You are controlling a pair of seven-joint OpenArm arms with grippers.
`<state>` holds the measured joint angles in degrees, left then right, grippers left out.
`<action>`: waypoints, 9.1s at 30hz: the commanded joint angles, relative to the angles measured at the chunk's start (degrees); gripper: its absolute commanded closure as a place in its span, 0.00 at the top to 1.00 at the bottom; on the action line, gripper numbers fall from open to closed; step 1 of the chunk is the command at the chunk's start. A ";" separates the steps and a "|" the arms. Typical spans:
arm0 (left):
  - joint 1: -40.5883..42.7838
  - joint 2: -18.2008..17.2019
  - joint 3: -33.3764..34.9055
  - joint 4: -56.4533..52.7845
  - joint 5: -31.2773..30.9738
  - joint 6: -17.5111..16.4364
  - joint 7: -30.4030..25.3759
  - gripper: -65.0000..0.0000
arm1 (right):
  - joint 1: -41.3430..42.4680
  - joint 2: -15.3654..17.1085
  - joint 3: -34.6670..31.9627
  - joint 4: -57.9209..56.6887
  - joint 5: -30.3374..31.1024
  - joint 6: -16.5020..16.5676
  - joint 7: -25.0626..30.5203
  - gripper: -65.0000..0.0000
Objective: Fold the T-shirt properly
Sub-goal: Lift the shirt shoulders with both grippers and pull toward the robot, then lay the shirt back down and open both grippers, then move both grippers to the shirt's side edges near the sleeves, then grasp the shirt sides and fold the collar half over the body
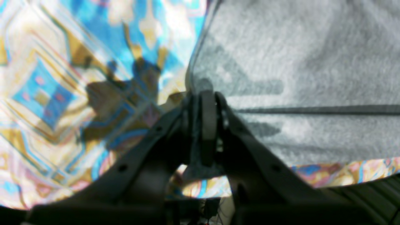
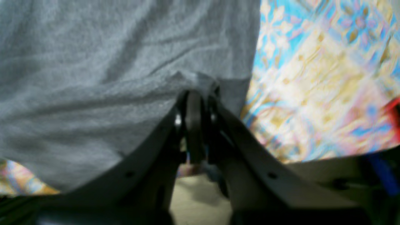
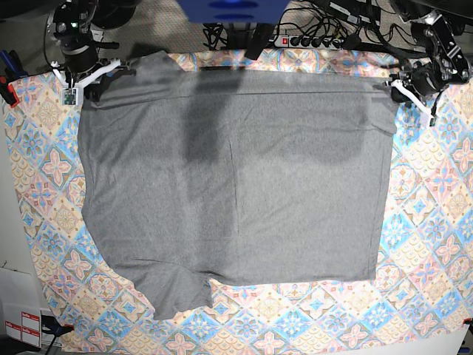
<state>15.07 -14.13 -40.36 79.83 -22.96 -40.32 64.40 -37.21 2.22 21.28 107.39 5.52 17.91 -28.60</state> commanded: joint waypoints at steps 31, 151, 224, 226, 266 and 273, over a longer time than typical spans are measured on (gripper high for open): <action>-0.17 1.87 0.23 21.84 0.24 0.32 4.13 0.06 | 4.99 0.64 0.22 3.16 -5.56 -0.81 5.52 0.01; -11.69 8.64 4.97 27.73 22.13 0.32 15.60 0.00 | 20.38 0.55 4.44 1.57 -13.47 -0.81 -10.21 0.01; -14.41 8.64 5.33 27.73 29.95 0.32 15.60 0.00 | 21.61 9.78 -26.60 -7.83 -13.47 7.98 -23.31 0.37; -14.41 8.64 5.33 27.73 29.95 0.32 15.60 0.00 | 22.49 9.78 -26.60 -7.92 -13.47 7.98 -23.31 0.37; -13.62 8.64 5.24 27.73 30.04 0.32 15.60 0.00 | 20.64 9.52 -17.45 -3.00 -13.47 7.54 -23.31 0.00; -13.18 8.64 5.15 27.73 30.04 0.32 15.60 0.00 | 18.88 9.52 -14.29 1.13 -13.39 7.54 -23.93 0.00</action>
<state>2.39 -4.75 -35.07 106.67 6.83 -40.29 80.47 -18.63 11.27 6.70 107.57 -7.53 25.71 -53.15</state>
